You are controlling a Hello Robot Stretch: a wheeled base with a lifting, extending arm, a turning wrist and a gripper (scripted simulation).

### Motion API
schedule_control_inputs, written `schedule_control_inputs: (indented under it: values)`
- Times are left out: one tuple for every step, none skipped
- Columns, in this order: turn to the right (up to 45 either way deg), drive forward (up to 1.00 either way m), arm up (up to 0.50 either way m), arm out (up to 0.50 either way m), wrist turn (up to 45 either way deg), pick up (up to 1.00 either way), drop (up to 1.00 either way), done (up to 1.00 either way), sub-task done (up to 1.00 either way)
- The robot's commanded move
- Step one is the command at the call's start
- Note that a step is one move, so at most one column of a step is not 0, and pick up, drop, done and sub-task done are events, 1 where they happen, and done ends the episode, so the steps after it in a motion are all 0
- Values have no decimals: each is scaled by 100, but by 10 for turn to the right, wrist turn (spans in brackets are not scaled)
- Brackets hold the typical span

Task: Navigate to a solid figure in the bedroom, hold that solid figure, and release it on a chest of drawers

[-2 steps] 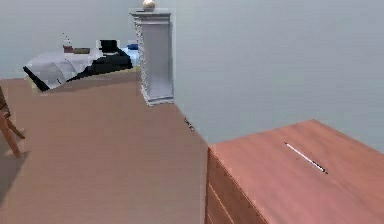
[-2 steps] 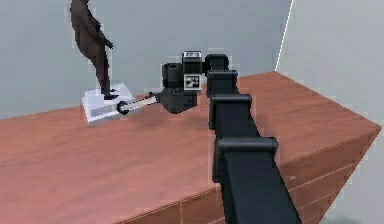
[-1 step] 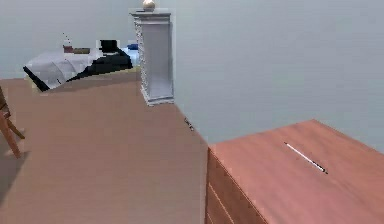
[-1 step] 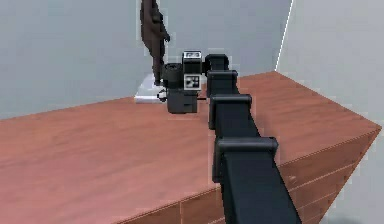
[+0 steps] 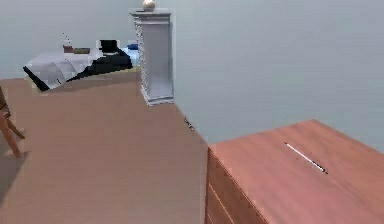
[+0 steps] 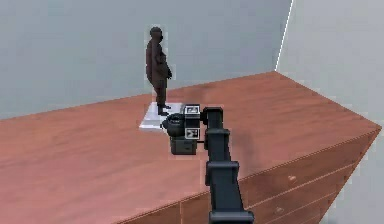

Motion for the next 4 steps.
schedule_control_inputs:
  values:
    - [0, 0, 0, 0, 0, 0, 100, 0, 0]
    - [0, 0, 10, 0, 0, 0, 0, 0, 0]
    - [0, 0, 0, -8, 0, 0, 0, 0, 0]
    - [0, 0, 0, 0, 0, 0, 0, 100, 0]
